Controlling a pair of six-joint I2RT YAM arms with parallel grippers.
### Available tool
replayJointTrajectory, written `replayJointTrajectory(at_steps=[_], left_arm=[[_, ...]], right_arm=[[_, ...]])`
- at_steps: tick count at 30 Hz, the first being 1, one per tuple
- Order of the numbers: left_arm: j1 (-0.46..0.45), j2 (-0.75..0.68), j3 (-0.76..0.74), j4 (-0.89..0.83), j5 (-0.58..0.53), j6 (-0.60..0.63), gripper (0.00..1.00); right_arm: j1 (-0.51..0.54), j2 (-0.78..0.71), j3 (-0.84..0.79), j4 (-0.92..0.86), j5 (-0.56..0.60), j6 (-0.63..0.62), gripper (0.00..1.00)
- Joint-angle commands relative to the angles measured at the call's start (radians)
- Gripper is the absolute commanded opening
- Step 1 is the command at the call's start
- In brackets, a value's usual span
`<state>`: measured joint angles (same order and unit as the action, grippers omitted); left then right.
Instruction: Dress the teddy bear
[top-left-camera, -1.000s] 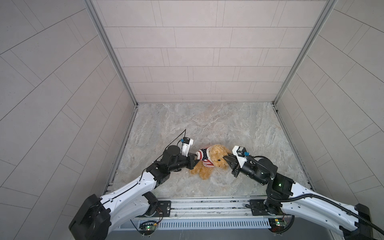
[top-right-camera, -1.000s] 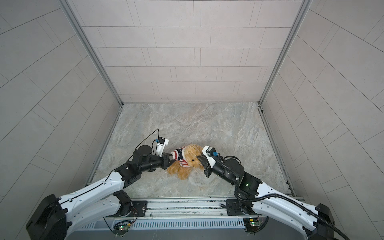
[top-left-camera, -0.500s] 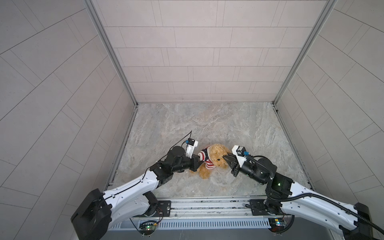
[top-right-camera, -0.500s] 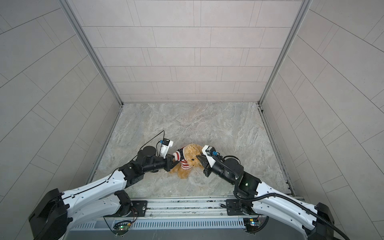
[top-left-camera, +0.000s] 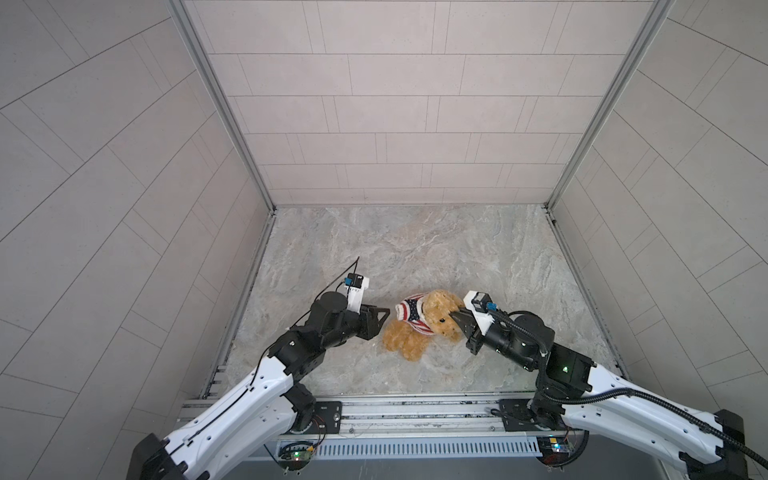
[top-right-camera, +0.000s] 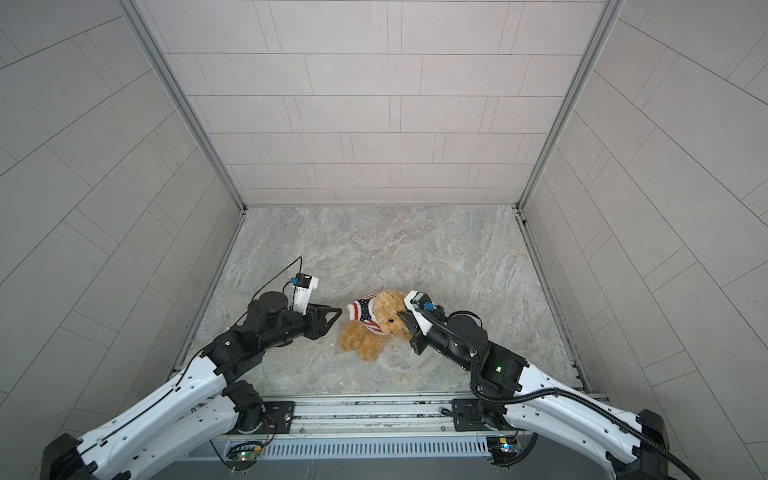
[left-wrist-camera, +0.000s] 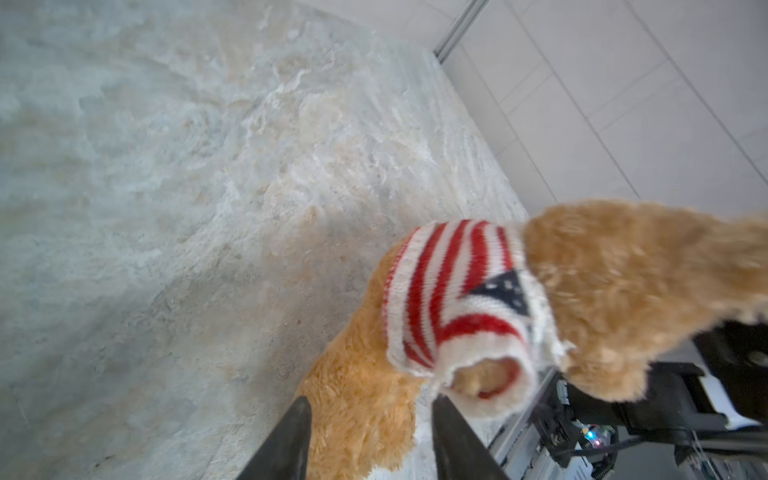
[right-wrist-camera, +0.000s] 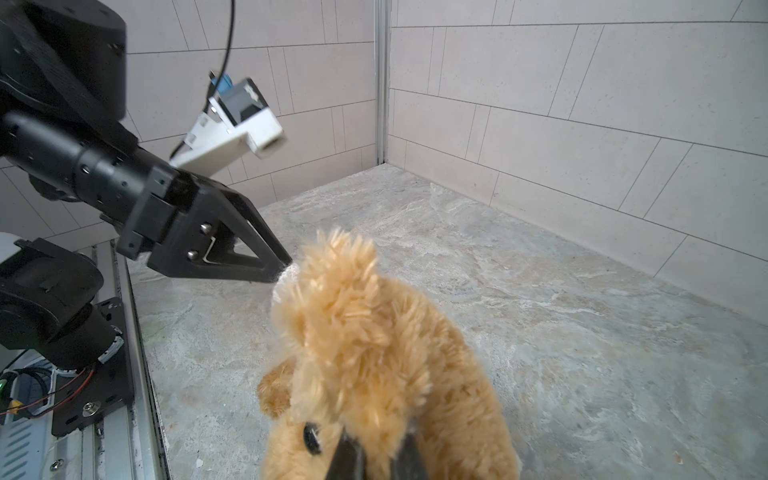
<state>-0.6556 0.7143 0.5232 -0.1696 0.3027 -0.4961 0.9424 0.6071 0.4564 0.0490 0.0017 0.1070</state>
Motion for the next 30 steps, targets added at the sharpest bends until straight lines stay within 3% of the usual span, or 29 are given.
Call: replayJointTrajectory(at_steps=[1,3,7,18,22,26,30], left_arm=[[-0.056,-0.022,0.079,0.027,0.08,0.053,0.56],[-0.122,0.019,0.133,0.054,0.085,0.076,0.63],[-0.194,0.15,0.227,0.083,0.08,0.102,0.66],[-0.246,0.355,0.287,0.21,0.124,0.079,0.53],[-0.245,0.378,0.281,0.244,0.125,0.071,0.41],[-0.246,0.381,0.274,0.26,0.106,0.072,0.17],[-0.236,0.38,0.257,0.268,0.087,0.072,0.0]], right_arm=[[0.004,0.019,0.054,-0.031,0.01,-0.034,0.0],[0.004,0.042,0.071,-0.037,-0.003,-0.035,0.0],[0.004,0.069,0.085,-0.027,-0.021,-0.029,0.0],[0.006,0.088,0.085,0.0,-0.071,-0.005,0.0],[0.006,0.092,0.082,0.01,-0.082,0.002,0.0],[0.006,0.102,0.084,0.019,-0.081,0.004,0.0],[0.006,0.096,0.082,0.022,-0.085,0.008,0.01]])
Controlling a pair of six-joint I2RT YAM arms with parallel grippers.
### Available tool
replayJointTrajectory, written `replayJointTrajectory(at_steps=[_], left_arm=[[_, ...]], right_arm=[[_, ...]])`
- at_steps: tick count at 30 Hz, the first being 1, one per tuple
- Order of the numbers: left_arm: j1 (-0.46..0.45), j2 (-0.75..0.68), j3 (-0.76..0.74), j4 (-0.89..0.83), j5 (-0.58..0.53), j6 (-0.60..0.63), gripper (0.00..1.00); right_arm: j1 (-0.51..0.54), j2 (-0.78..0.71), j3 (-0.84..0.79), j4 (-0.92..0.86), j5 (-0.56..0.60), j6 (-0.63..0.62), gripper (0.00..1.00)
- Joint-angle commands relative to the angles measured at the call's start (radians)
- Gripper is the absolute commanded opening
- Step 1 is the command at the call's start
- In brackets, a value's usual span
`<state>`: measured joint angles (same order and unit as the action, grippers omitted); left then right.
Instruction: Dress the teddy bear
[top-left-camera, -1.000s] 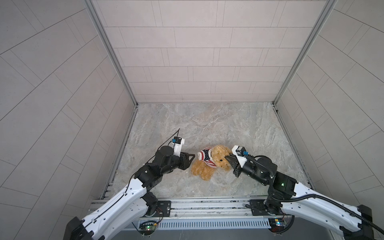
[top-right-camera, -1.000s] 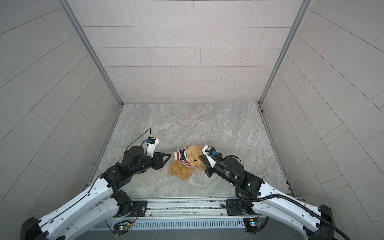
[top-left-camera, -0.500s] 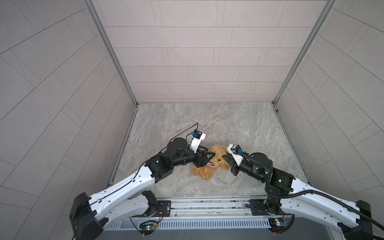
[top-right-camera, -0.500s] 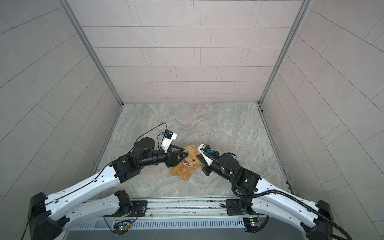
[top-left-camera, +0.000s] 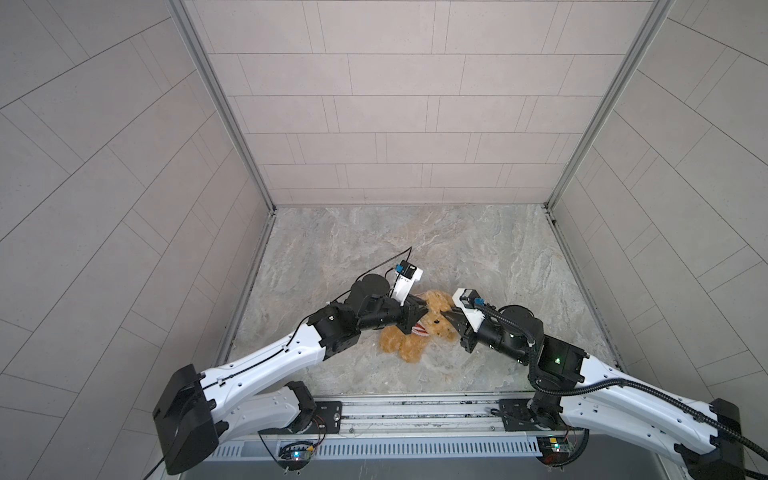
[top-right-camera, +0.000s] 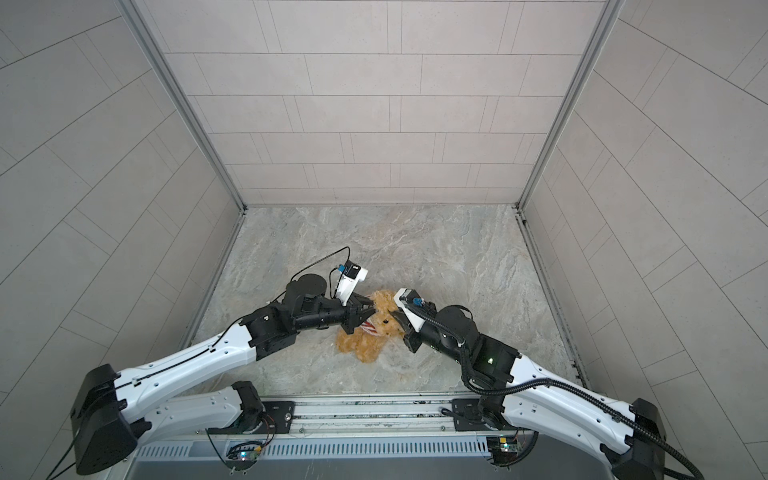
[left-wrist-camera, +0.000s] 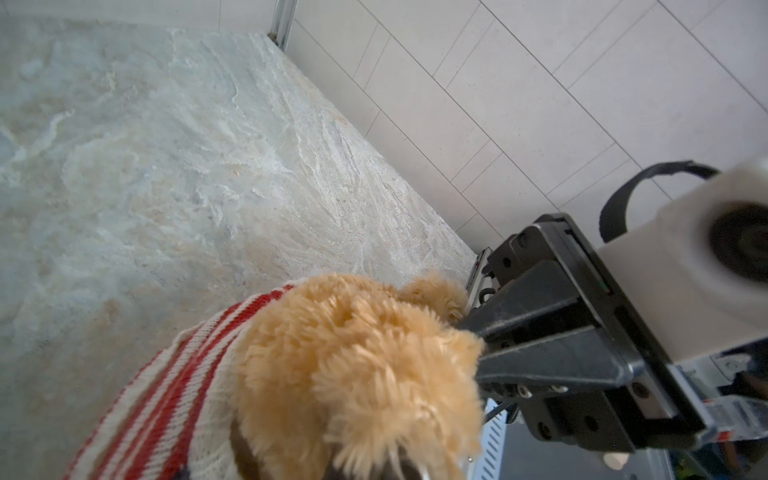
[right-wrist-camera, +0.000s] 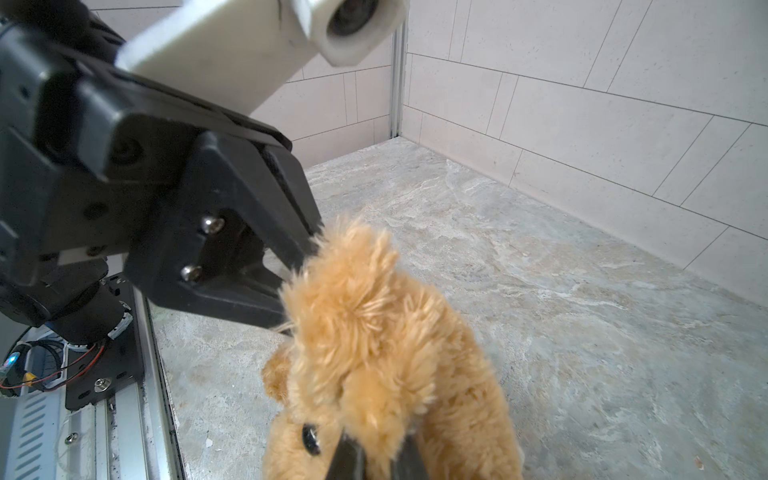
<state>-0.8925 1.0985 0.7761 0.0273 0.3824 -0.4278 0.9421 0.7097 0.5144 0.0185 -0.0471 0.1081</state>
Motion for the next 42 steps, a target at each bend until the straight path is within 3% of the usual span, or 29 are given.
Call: replayJointTrajectory(at_steps=[1,6,8,13,18,24,33,36,42], left_arm=[[0.008,-0.007,-0.005,0.082,0.008,0.003,0.0],[0.08,-0.068,-0.071,0.158,0.076,-0.014,0.0],[0.112,-0.103,-0.095,0.176,0.117,-0.012,0.0],[0.135,-0.186,-0.125,0.177,0.164,0.009,0.0],[0.135,-0.237,-0.155,0.225,0.197,-0.009,0.0],[0.135,-0.269,-0.161,0.224,0.214,-0.008,0.0],[0.135,-0.282,-0.187,0.261,0.24,-0.031,0.0],[0.134,-0.276,-0.187,0.266,0.245,-0.039,0.0],[0.133,-0.264,-0.184,0.254,0.223,-0.041,0.0]], right_arm=[[0.006,-0.012,0.02,0.053,-0.036,0.01,0.04],[0.006,-0.077,-0.02,0.076,-0.025,0.05,0.41],[0.006,-0.119,-0.047,0.084,-0.021,0.069,0.51],[0.005,-0.226,-0.084,0.036,0.019,0.066,0.62],[0.004,-0.268,-0.087,-0.019,0.05,0.038,0.65],[0.004,-0.269,-0.089,-0.029,0.048,0.001,0.64],[0.004,-0.258,-0.095,0.006,-0.007,-0.065,0.47],[0.004,-0.224,-0.092,0.037,-0.035,-0.07,0.4],[0.004,-0.182,-0.074,0.057,-0.087,-0.088,0.1]])
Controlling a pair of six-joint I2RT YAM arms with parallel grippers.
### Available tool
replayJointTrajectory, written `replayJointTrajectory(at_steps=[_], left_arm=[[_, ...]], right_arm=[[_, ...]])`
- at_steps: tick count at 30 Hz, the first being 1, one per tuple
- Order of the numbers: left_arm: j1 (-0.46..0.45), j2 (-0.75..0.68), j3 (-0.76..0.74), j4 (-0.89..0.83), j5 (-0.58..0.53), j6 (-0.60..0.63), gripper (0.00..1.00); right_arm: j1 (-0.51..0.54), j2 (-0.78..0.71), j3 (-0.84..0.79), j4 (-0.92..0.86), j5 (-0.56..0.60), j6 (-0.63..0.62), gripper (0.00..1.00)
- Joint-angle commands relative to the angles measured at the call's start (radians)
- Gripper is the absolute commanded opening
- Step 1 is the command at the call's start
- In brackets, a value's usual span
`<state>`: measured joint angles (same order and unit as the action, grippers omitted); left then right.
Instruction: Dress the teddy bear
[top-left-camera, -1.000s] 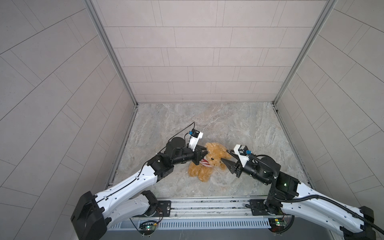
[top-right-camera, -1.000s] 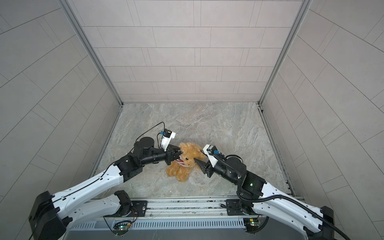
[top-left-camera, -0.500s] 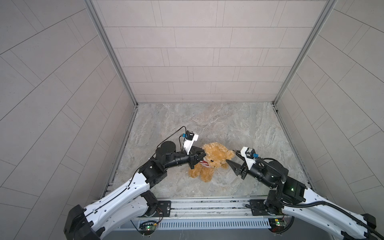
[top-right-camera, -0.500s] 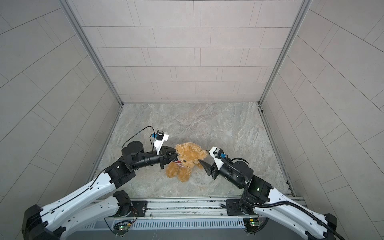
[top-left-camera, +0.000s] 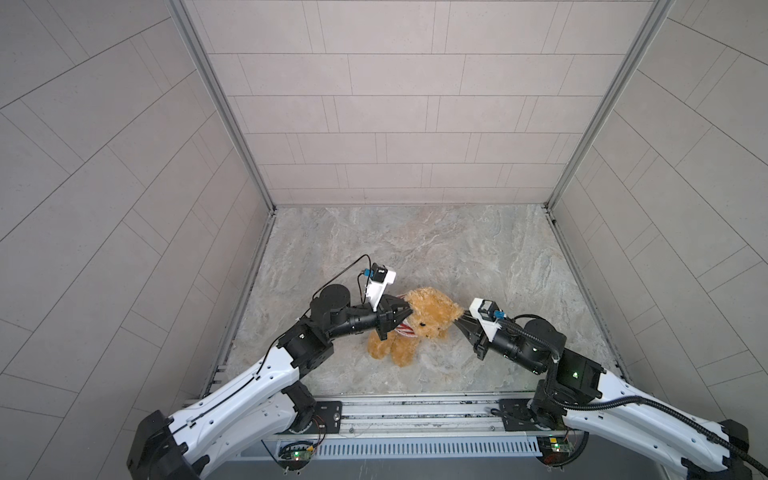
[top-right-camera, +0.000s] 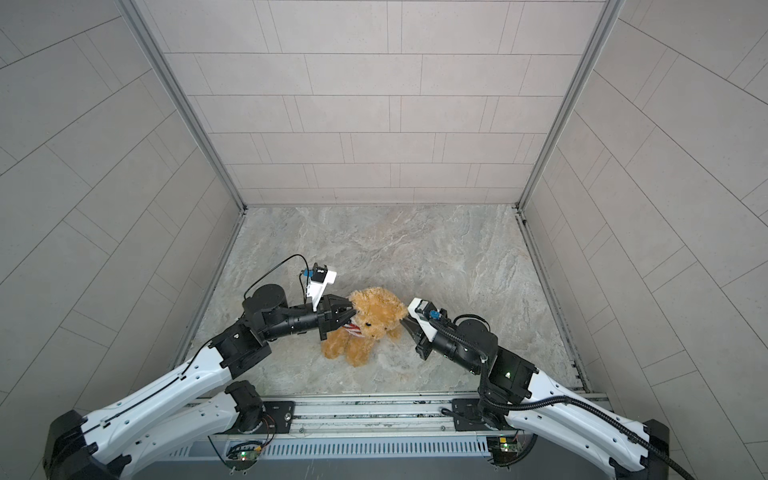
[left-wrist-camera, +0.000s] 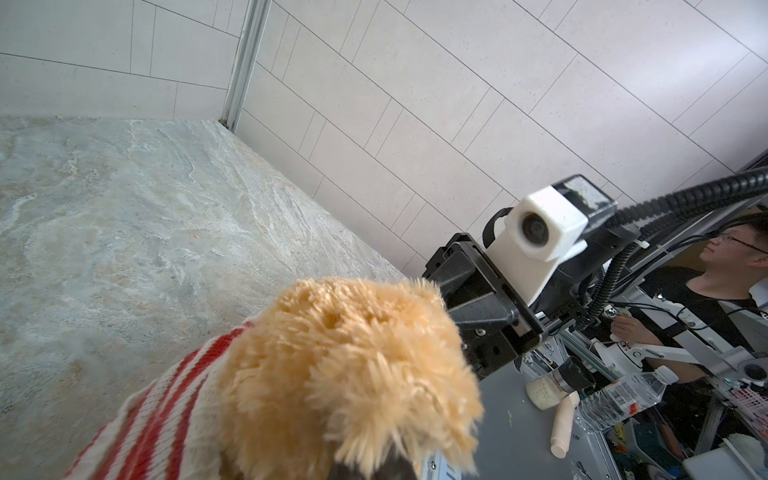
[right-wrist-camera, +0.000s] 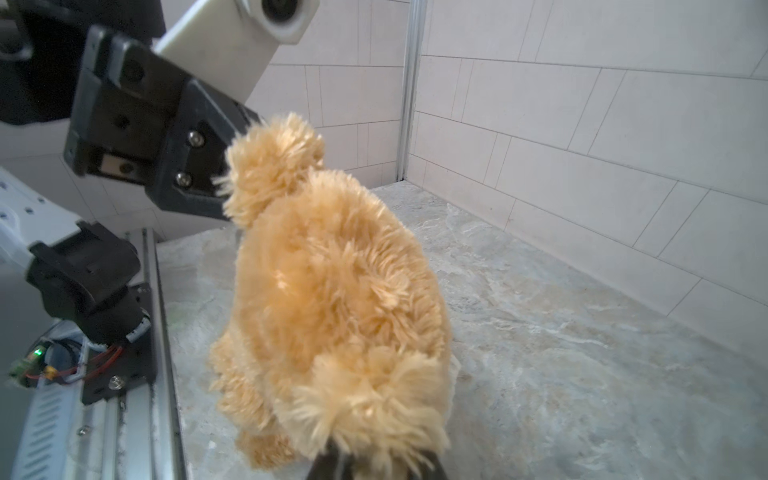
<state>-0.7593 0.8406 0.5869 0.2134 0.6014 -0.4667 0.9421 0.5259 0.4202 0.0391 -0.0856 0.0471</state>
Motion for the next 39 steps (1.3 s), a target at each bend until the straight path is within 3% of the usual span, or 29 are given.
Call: replayJointTrajectory(at_steps=[1,3,7,9,12,16,23,27,33,39], left_arm=[[0.001,-0.003,0.013,0.048,-0.019,0.004,0.0],[0.002,0.008,0.032,-0.016,-0.074,0.026,0.0],[0.003,0.049,0.072,-0.13,-0.196,0.061,0.0],[0.003,0.067,0.102,-0.199,-0.26,0.082,0.11],[0.003,0.087,0.168,-0.352,-0.376,0.136,0.36],[-0.002,0.039,0.2,-0.45,-0.397,0.182,0.52],[-0.112,-0.039,0.238,-0.453,-0.319,0.243,0.54],[-0.181,0.0,0.278,-0.45,-0.294,0.295,0.57],[-0.195,0.111,0.341,-0.455,-0.279,0.329,0.6],[-0.207,0.224,0.386,-0.484,-0.337,0.377,0.62]], right_arm=[[0.005,-0.002,0.02,0.041,-0.052,-0.027,0.06],[0.006,-0.009,0.02,0.049,-0.053,-0.021,0.0],[0.006,0.001,0.042,0.037,-0.052,-0.017,0.0],[0.006,0.011,0.059,0.024,-0.036,-0.017,0.0],[0.006,0.026,0.088,-0.006,0.022,-0.016,0.0],[0.006,0.058,0.145,-0.082,0.076,-0.021,0.0],[0.009,0.131,0.193,-0.111,0.08,-0.01,0.0],[0.019,0.157,0.234,-0.116,0.079,-0.011,0.0],[0.051,0.158,0.236,-0.11,0.084,-0.01,0.0],[0.082,0.158,0.235,-0.098,0.092,-0.016,0.0]])
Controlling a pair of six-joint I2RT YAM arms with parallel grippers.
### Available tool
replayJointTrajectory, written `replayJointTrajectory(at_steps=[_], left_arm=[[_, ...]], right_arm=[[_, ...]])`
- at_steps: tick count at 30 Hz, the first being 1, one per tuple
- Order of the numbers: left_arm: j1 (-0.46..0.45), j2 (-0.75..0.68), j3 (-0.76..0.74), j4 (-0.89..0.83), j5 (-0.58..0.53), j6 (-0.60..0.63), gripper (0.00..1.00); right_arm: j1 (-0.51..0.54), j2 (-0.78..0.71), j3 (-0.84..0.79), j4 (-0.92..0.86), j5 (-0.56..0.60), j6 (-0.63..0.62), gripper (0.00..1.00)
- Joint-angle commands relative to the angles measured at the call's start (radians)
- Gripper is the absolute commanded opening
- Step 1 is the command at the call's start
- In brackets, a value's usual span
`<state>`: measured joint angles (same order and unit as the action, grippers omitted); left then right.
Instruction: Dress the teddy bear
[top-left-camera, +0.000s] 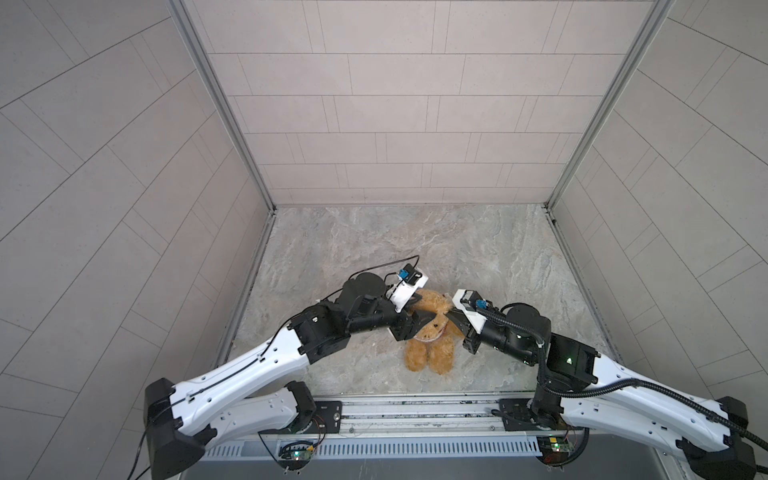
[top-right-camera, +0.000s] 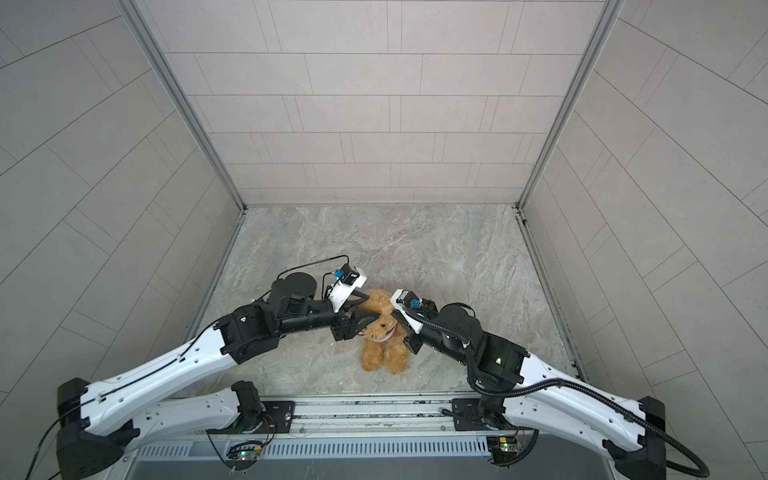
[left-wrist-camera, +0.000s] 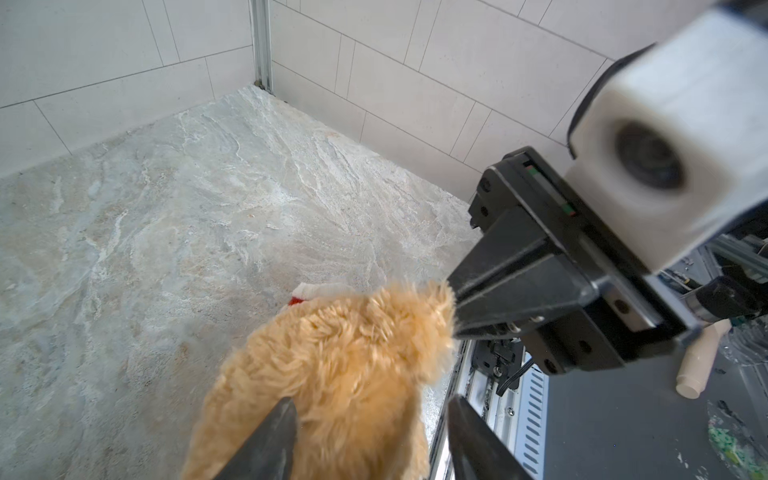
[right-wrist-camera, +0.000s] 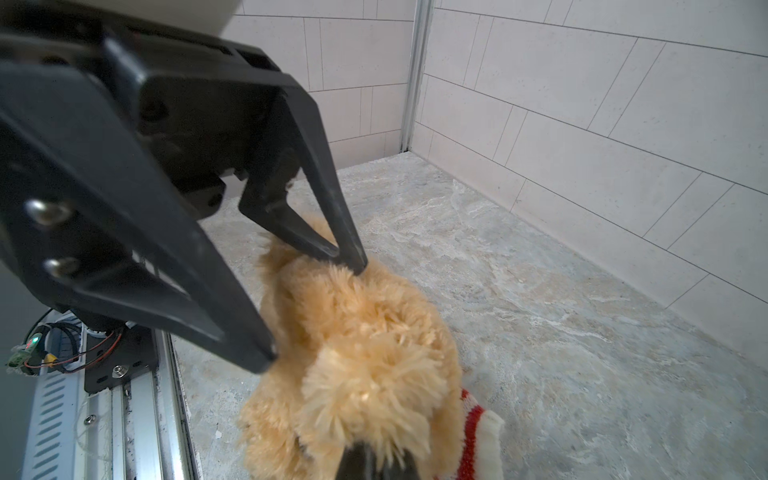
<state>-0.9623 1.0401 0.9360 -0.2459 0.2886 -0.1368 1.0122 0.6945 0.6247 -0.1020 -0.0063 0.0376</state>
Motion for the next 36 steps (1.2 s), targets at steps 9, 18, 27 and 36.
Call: replayJointTrajectory(at_steps=[9,18,27,36], left_arm=[[-0.007,0.065,-0.008,-0.014,-0.05,0.068,0.34],[-0.003,-0.005,-0.073,0.089,-0.13,0.043,0.0],[0.046,-0.135,-0.191,0.264,-0.148,-0.044,0.0],[0.052,-0.213,-0.281,0.419,-0.132,-0.116,0.0]], right_arm=[[0.019,-0.003,0.02,0.088,0.0,-0.002,0.0],[0.019,-0.026,0.02,0.064,0.028,0.026,0.06],[0.019,-0.166,-0.044,-0.025,0.093,0.161,0.48],[0.014,-0.027,-0.102,0.032,0.086,0.288,0.25]])
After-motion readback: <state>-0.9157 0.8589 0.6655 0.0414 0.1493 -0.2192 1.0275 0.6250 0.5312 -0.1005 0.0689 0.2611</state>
